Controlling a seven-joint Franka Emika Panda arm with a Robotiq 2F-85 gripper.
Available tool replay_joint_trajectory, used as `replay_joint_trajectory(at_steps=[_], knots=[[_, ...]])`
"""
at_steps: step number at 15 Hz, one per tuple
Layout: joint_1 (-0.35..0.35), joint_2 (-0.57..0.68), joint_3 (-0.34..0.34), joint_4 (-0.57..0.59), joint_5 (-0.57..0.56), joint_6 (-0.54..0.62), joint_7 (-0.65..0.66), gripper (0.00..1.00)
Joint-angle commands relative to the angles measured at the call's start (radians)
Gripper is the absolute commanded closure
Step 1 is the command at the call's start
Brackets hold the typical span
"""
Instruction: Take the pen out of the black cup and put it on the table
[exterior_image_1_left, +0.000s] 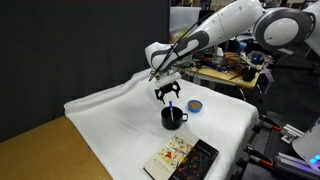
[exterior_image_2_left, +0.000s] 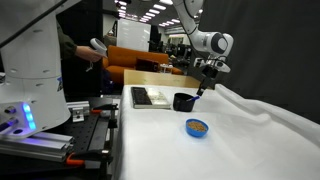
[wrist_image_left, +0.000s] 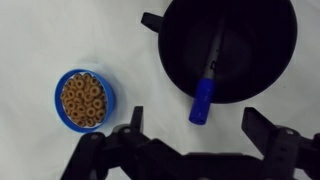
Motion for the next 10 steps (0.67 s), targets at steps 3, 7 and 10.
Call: replay_joint_trajectory(at_steps=[3, 7, 10], knots=[[-0.009, -0.017, -0.003, -0.033, -0.010, 0.008, -0.001, 0.00], [-0.006, 0.001, -0.004, -0.036, -0.014, -0.001, 0.003, 0.00], [0.007, 0.005, -0.003, -0.029, -0.018, -0.004, 0.007, 0.00]])
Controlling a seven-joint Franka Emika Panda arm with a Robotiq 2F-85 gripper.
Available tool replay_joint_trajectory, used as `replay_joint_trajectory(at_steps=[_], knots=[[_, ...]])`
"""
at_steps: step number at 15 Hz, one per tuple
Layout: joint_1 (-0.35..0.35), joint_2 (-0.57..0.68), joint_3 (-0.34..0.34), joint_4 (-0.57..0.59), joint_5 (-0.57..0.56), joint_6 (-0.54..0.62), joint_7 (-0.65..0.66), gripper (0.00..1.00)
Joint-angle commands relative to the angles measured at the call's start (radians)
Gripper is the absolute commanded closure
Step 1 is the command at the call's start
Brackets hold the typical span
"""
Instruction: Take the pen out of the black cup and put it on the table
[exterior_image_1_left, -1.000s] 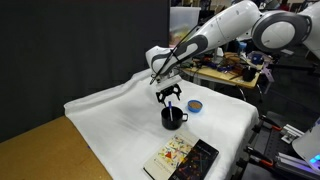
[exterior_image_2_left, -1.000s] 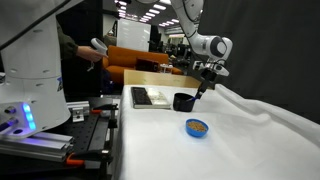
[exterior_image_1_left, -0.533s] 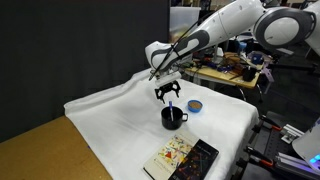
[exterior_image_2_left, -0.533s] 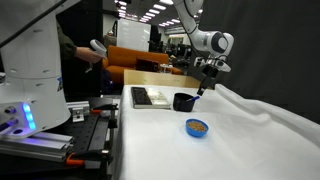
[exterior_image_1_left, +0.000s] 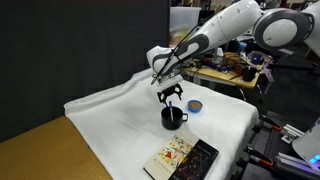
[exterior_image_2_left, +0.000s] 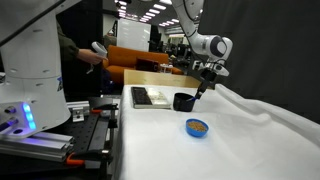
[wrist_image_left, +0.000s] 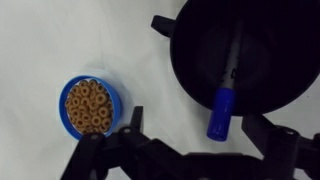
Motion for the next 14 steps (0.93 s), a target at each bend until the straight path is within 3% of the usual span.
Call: replay_joint_trajectory(at_steps=[1, 14], knots=[[0.013, -0.003, 0.001, 0.006, -0.015, -0.005, 0.009, 0.00], [0.011, 0.003, 0.006, 0.008, -0.007, -0.004, 0.003, 0.00]])
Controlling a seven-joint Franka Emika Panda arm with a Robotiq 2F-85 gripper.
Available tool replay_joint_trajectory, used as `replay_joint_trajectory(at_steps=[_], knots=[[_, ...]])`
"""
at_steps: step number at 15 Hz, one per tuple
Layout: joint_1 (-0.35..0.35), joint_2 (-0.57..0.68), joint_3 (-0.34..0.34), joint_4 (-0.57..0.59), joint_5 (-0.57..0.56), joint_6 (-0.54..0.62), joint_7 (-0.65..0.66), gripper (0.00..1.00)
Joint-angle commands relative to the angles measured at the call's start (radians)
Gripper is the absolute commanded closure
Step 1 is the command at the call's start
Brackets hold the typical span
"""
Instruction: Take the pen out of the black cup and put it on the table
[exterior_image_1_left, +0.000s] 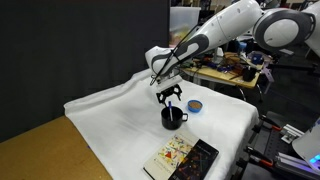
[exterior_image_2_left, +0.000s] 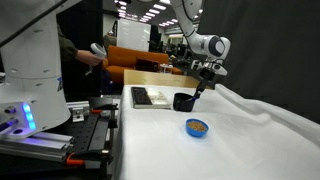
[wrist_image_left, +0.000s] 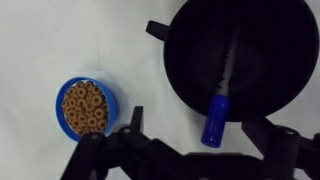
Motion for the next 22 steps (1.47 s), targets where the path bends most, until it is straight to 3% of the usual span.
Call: replay_joint_trajectory(at_steps=[1, 10, 11, 12, 14, 22], knots=[[-0.004, 0.003, 0.006, 0.005, -0.004, -0.004, 0.003, 0.00], [-0.002, 0.007, 0.005, 0.006, -0.006, 0.002, 0.008, 0.00], [-0.003, 0.007, 0.006, 0.007, -0.005, 0.002, 0.006, 0.04], [-0.004, 0.006, 0.007, 0.007, -0.003, 0.004, 0.005, 0.26], [-0.005, 0.006, 0.008, 0.008, -0.001, 0.004, 0.002, 0.31], [-0.006, 0.006, 0.010, 0.020, 0.002, -0.005, 0.001, 0.86]])
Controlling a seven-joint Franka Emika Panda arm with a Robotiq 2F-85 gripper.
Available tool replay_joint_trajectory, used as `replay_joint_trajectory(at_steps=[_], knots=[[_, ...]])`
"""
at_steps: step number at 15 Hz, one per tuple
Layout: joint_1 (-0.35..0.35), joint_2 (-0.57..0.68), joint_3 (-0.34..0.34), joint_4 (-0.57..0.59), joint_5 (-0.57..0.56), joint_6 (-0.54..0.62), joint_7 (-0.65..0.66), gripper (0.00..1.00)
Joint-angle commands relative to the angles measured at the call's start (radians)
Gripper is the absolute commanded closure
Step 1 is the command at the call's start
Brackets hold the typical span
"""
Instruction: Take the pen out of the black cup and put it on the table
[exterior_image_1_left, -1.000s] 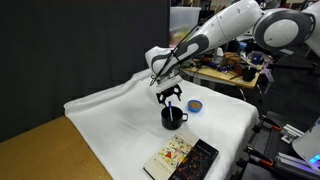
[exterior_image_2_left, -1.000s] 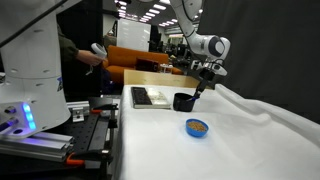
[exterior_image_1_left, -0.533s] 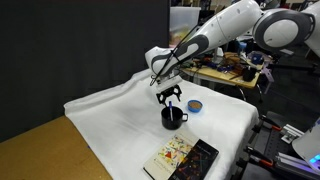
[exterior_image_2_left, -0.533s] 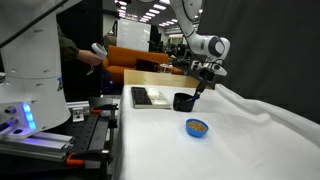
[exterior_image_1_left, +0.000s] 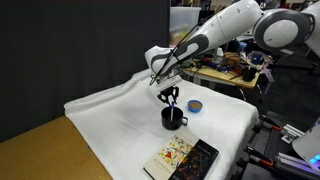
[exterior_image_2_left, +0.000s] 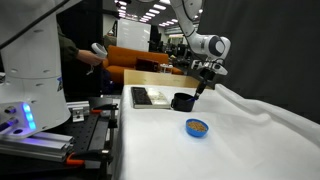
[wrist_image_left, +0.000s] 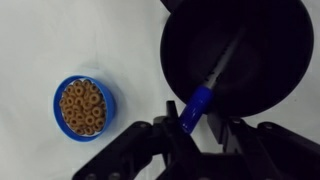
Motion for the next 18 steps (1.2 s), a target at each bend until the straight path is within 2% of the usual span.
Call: replay_joint_trajectory(at_steps=[1, 2, 4, 18], knots=[[-0.007, 0.002, 0.009, 0.011, 0.002, -0.007, 0.001, 0.94], [-0.007, 0.002, 0.009, 0.015, 0.002, -0.008, 0.000, 0.98], [-0.007, 0.003, 0.009, 0.020, 0.003, -0.008, 0.001, 0.96], [-0.006, -0.020, 0.003, 0.001, -0.006, 0.022, 0.003, 0.95]])
